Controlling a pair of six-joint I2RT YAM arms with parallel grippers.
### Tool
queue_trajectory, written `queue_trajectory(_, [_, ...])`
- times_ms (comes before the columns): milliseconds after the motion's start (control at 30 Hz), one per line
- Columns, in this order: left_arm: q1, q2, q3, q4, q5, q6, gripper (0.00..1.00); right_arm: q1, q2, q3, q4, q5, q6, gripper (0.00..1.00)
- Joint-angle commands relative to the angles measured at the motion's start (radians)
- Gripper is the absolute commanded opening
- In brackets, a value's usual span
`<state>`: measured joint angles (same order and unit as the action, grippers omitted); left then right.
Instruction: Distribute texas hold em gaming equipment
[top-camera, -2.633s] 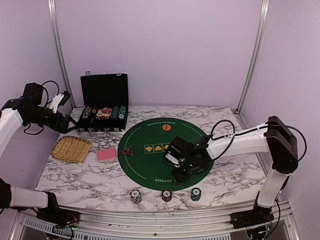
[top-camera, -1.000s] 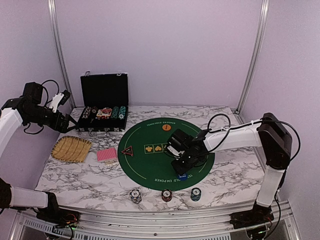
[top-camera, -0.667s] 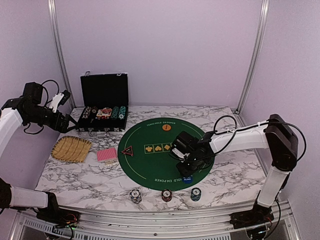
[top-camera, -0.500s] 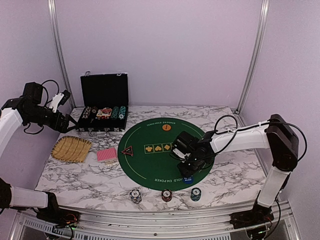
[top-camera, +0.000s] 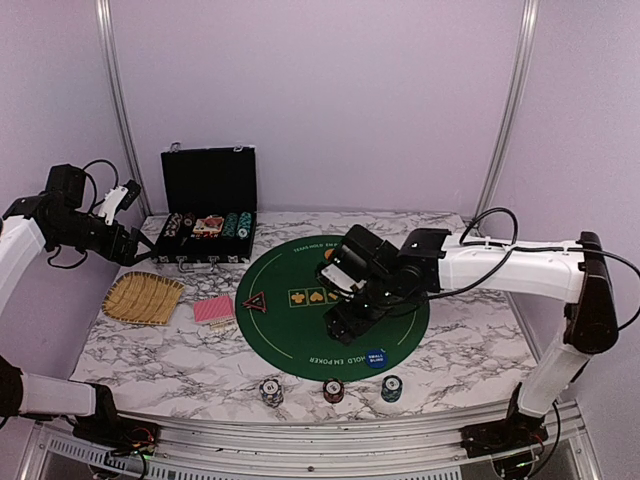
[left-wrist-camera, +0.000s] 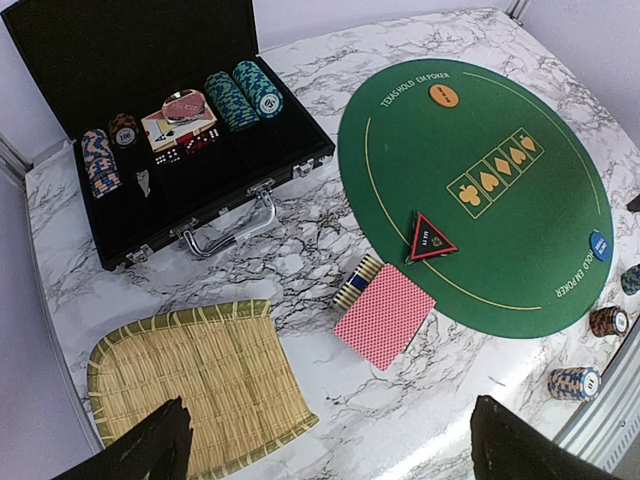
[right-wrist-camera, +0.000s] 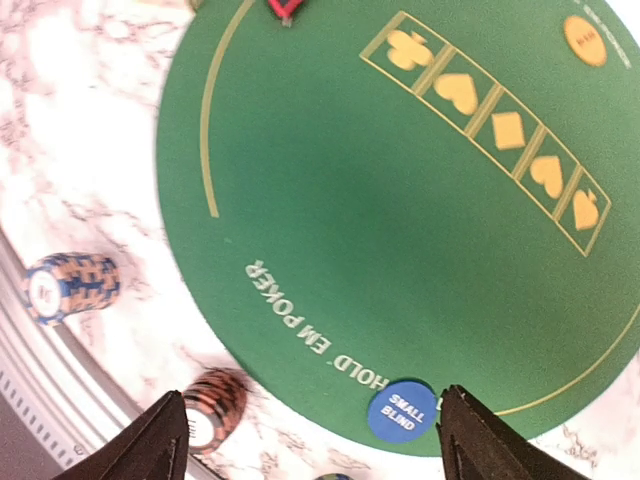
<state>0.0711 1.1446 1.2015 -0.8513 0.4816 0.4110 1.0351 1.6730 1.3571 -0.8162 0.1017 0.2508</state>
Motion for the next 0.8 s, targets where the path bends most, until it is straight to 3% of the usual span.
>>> queue_trajectory(0, [0.004,-0.002,0.009,-0.029,0.012,0.0,0.99,0.078,0.072,0.131,-0.017,-0.085,-0.028,0.87])
queue_trajectory(133, [0.003,0.005,0.004,-0.029,0.01,0.0,0.99,0.153,0.19,0.252,-0.031,-0.133,-0.071,0.93])
queue_trajectory(333, [0.004,0.013,0.0,-0.029,0.017,-0.004,0.99,0.216,0.322,0.372,-0.057,-0.166,-0.12,0.94])
queue_trajectory(767, [0.003,-0.003,-0.005,-0.029,0.014,0.001,0.99,0.265,0.391,0.407,-0.056,-0.201,-0.157,0.94])
